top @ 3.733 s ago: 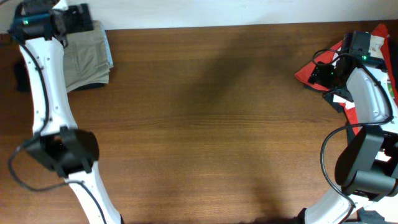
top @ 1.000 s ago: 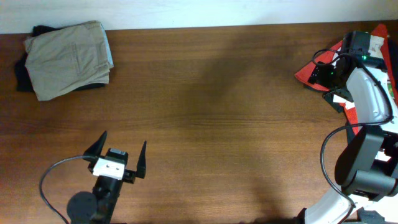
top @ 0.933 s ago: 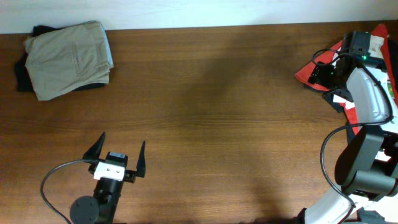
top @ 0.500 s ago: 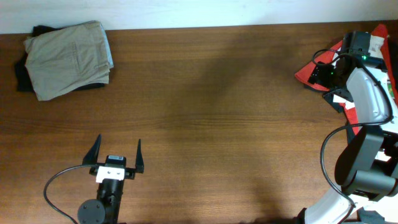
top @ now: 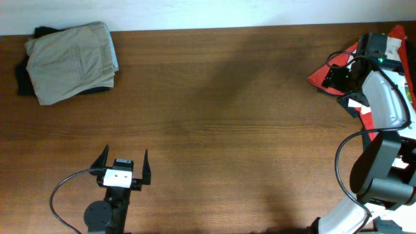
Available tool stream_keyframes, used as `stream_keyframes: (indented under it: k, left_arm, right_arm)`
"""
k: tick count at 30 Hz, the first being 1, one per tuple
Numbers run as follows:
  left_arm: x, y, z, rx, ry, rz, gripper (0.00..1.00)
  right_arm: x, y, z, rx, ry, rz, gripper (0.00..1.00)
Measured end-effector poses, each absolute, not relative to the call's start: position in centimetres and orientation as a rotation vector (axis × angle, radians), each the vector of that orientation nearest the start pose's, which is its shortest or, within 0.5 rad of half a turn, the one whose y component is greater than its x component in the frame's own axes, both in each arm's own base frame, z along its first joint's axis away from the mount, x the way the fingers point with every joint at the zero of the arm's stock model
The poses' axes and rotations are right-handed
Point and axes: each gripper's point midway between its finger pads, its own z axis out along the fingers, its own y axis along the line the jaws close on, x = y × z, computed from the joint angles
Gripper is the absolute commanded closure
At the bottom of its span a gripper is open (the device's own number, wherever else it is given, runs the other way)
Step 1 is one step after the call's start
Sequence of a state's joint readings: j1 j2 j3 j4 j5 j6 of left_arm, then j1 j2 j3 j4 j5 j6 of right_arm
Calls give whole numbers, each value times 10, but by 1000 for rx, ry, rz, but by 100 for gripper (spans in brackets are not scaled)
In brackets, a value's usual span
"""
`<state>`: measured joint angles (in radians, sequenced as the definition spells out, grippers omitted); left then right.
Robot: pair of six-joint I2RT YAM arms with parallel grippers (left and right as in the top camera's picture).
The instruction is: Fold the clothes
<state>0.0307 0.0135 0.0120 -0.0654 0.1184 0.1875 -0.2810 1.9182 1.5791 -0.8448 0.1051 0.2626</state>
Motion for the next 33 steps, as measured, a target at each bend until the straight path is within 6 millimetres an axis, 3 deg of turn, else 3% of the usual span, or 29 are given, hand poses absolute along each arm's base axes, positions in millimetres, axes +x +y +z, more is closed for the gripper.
stream_keyframes:
  k: [27,30,33]
  left_arm:
    - [246,-13,160,218,1623,70,1]
    - [246,-13,160,218,1623,70,1]
    - [246,-13,160,218,1623,70,1]
  right_arm:
    - [430,-143,112,765,2639,-150,1]
    - [430,-143,131,756,2597,-148,1]
    - [425,-141,180,733,2487,-143,1]
